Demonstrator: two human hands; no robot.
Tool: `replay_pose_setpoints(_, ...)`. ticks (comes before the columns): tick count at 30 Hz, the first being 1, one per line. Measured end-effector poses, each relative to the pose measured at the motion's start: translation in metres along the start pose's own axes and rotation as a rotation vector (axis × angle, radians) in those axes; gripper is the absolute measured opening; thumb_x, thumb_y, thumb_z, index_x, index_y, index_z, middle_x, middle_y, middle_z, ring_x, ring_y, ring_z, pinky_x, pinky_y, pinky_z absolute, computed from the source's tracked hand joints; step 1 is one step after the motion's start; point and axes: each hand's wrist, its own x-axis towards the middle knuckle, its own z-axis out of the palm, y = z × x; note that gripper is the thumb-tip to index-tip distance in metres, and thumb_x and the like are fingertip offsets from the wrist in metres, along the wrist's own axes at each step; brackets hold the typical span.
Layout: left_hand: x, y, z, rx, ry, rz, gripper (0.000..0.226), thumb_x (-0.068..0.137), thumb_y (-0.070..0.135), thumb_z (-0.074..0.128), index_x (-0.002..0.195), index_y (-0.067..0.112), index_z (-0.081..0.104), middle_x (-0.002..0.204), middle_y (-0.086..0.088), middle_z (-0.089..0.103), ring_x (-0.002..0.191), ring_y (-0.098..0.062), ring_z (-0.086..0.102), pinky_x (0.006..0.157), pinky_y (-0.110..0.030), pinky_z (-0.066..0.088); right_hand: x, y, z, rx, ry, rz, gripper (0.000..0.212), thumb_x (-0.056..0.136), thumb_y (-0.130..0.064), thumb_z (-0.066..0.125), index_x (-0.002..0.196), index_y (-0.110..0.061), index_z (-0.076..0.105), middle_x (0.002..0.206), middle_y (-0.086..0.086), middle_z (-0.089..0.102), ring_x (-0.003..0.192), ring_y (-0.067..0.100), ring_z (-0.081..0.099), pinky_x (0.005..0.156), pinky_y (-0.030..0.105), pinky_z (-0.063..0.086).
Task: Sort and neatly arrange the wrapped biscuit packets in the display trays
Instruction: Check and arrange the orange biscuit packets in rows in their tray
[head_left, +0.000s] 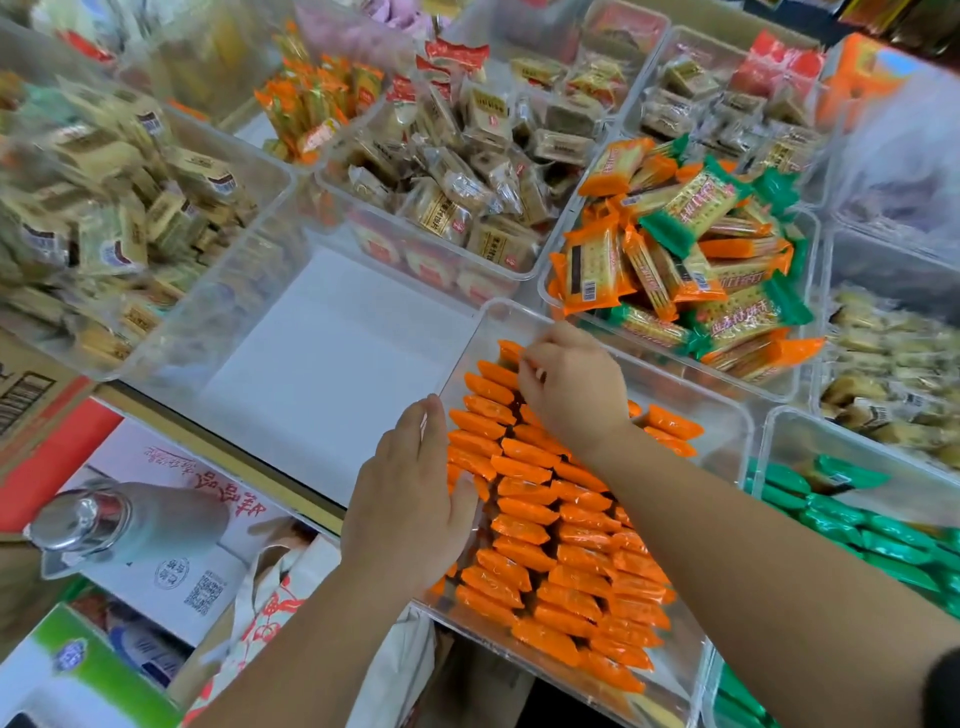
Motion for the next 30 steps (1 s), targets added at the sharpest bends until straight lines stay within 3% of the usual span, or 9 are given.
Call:
replay_pose_setpoints(3,0.001,0.001,0.000,0.014,-0.005,0.002,0.075,0.102,0.048,0.031,0.159,0.017,-0.006,0.167,-0.004,0.003,0.152,-0.022,0.018,0.117,-0.035,0.030,0.009,0.000,0.000,-0.141,-0.065,0.068,0.003,0.084,-0.016,0.074,0.086,-0.014,0.074,0.091,0.003,0.064,0.069,0.031,0.064,0.050,0.035,0.052)
replay_pose_setpoints(7,0.002,0.000,-0.001,0.033,-0.019,-0.010,0.076,0.102,0.048,0.032,0.159,0.018,-0.009,0.167,-0.003,0.002,0.152,-0.022,0.017,0.117,-0.034,0.030,0.011,-0.011,0.004,-0.279,-0.203,0.115,0.021,0.077,-0.007,0.078,0.068,-0.015,0.060,0.092,0.005,0.051,0.056,0.027,0.049,0.044,0.027,0.029)
replay_pose_setpoints(11,0.002,0.001,-0.002,0.033,-0.016,-0.020,0.076,0.102,0.046,0.035,0.159,0.018,-0.008,0.167,-0.003,0.004,0.151,-0.022,0.019,0.116,-0.034,0.031,0.005,-0.015,0.011,-0.228,-0.138,0.101,0.039,0.071,0.003,0.079,0.059,-0.013,0.044,0.088,0.006,0.045,0.060,0.025,0.038,0.046,0.027,0.029)
replay_pose_setpoints(16,0.002,0.000,0.000,0.043,-0.011,-0.024,0.079,0.100,0.047,0.038,0.159,0.017,-0.007,0.167,-0.004,0.004,0.151,-0.022,0.020,0.114,-0.036,0.033,0.010,-0.008,-0.013,-0.063,0.034,0.008,0.012,0.083,-0.011,0.075,0.074,-0.008,0.069,0.094,0.008,0.052,0.074,0.029,0.056,0.051,0.033,0.043)
replay_pose_setpoints(21,0.001,0.001,0.002,-0.016,0.000,-0.043,0.083,0.098,0.049,0.047,0.160,0.019,0.000,0.167,-0.002,0.008,0.151,-0.023,0.021,0.114,-0.038,0.034,0.001,-0.004,-0.068,0.099,0.174,-0.024,0.008,0.087,-0.014,0.074,0.082,-0.008,0.071,0.098,0.008,0.062,0.082,0.029,0.061,0.063,0.034,0.047)
replay_pose_setpoints(23,0.002,0.000,-0.001,-0.135,-0.011,-0.056,0.082,0.098,0.049,0.052,0.160,0.021,0.006,0.167,0.000,0.012,0.151,-0.021,0.019,0.117,-0.039,0.030,-0.009,-0.005,-0.093,0.206,0.190,0.039,0.010,0.089,-0.017,0.071,0.083,-0.009,0.070,0.089,0.004,0.065,0.074,0.024,0.061,0.061,0.036,0.051)
replay_pose_setpoints(26,-0.004,0.001,-0.013,-0.388,0.073,-0.110,0.069,0.097,0.042,0.059,0.156,0.023,0.029,0.165,0.003,0.021,0.150,-0.019,0.020,0.118,-0.037,0.025,-0.035,-0.009,-0.131,0.403,0.195,0.134,0.009,0.091,-0.018,0.072,0.084,-0.013,0.069,0.078,-0.004,0.063,0.068,0.006,0.057,0.061,0.024,0.046)
replay_pose_setpoints(28,-0.013,0.006,-0.022,-0.388,0.219,-0.103,0.057,0.096,0.037,0.062,0.149,0.022,0.045,0.156,0.002,0.037,0.144,-0.019,0.032,0.115,-0.038,0.030,-0.058,-0.014,-0.152,0.508,0.188,0.173,0.008,0.091,-0.018,0.073,0.084,-0.015,0.070,0.077,-0.007,0.063,0.070,0.004,0.058,0.061,0.017,0.044)
replay_pose_setpoints(30,-0.029,0.020,-0.033,-0.527,0.283,-0.114,0.040,0.097,0.034,0.062,0.136,0.025,0.058,0.133,0.007,0.057,0.123,-0.014,0.053,0.103,-0.037,0.045,-0.085,-0.021,-0.168,0.613,0.160,0.217,0.008,0.090,-0.018,0.074,0.083,-0.015,0.071,0.075,-0.005,0.065,0.070,0.008,0.059,0.061,0.021,0.046)
